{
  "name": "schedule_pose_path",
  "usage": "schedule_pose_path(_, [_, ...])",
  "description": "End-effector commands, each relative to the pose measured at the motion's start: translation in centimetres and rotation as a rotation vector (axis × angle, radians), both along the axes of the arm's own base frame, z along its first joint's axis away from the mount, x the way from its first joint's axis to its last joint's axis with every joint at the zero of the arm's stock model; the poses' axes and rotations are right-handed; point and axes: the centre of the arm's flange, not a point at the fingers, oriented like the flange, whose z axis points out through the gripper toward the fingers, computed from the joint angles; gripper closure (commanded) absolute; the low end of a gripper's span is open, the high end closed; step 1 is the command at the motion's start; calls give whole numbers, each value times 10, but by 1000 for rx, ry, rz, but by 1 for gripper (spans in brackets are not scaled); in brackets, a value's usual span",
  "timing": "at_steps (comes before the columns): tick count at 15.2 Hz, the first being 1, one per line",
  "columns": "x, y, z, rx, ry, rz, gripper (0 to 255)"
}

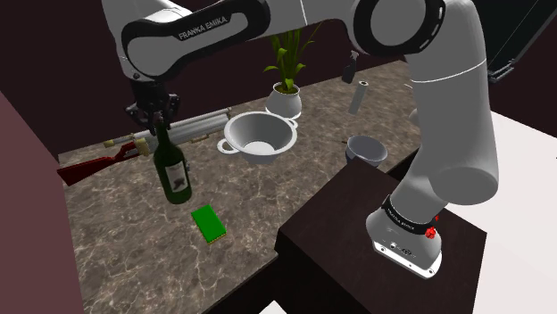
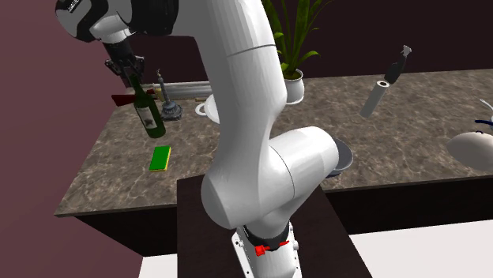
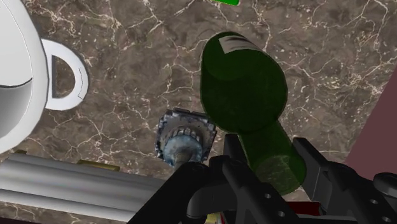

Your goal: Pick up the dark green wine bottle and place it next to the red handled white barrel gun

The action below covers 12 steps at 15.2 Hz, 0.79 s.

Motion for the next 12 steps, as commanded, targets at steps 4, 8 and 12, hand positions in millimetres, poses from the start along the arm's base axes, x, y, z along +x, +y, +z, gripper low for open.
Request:
schedule_pose_path(4, [0,0,-28,1,-1,0,255])
schedule_pose_path(8, [0,0,-28,1,-1,0,255])
schedule_pose_path(12, [0,0,-28,1,-1,0,255])
